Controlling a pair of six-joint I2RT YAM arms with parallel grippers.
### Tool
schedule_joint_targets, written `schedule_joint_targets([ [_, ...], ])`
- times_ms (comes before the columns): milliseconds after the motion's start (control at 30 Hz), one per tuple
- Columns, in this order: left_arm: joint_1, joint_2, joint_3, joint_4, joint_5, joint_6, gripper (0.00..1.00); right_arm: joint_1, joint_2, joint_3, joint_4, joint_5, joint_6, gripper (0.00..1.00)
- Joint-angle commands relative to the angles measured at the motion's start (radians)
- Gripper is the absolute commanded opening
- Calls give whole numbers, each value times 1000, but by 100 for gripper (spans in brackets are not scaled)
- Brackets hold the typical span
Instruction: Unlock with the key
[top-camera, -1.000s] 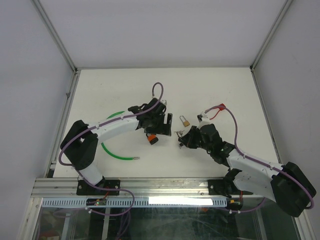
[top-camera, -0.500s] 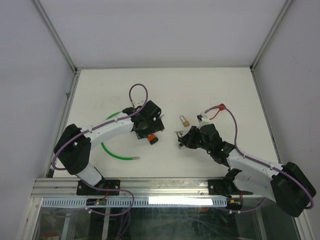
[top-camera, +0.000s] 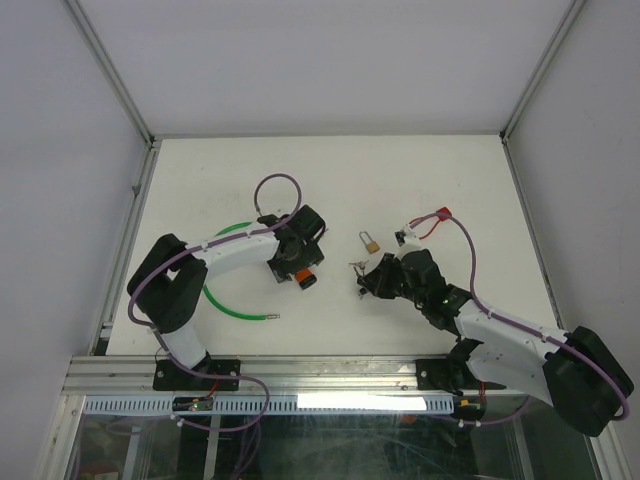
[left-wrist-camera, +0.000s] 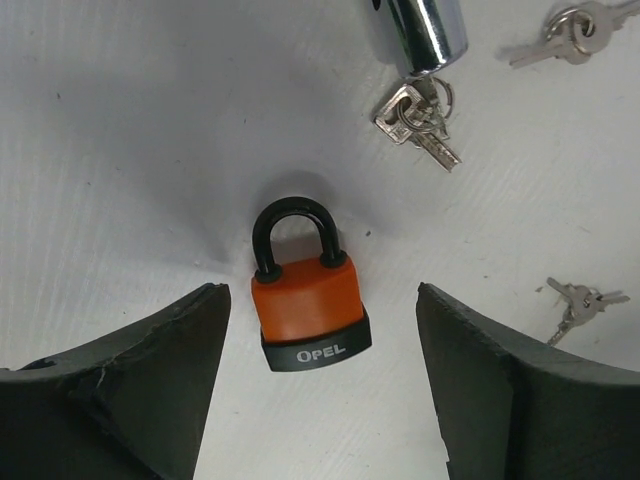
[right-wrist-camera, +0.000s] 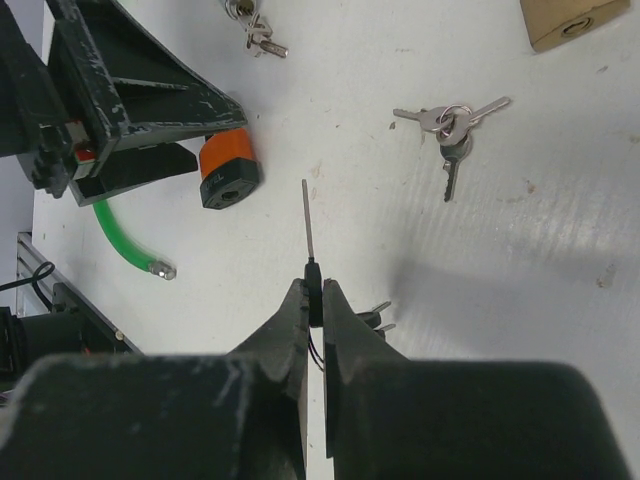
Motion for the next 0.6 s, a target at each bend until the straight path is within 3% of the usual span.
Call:
schedule_joint_targets([
  [0,6,29,12,7,-39,-21,76,-5,-4,-1,60,-11,7,0],
  [567,-11,129,34,9,45,150,55,-5,-6,-9,84,-24,20,0],
])
